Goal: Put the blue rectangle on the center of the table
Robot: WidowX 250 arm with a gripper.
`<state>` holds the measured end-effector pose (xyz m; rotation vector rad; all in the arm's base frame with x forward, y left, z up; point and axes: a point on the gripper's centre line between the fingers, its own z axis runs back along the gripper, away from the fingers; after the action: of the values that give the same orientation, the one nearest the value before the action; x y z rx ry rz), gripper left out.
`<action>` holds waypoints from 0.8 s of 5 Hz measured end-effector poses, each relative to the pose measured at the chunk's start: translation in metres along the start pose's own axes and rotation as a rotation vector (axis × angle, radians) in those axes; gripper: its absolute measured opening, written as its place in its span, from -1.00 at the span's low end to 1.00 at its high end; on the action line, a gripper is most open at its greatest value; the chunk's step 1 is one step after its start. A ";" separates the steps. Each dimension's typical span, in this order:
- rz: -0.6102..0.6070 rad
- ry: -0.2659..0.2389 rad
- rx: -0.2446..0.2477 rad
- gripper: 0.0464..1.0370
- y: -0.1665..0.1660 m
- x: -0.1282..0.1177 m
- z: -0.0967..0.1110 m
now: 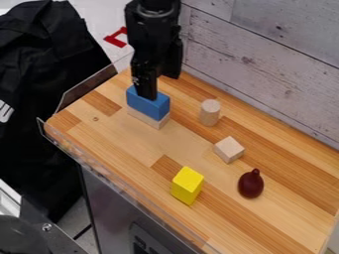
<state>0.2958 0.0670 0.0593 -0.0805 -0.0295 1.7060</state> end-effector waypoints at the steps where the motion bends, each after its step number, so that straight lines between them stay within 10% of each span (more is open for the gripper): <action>1: 0.014 0.024 0.030 0.92 -0.005 0.009 -0.015; 4: 0.014 0.030 0.105 0.92 -0.016 0.014 -0.041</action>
<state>0.3122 0.0821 0.0188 -0.0284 0.0828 1.7175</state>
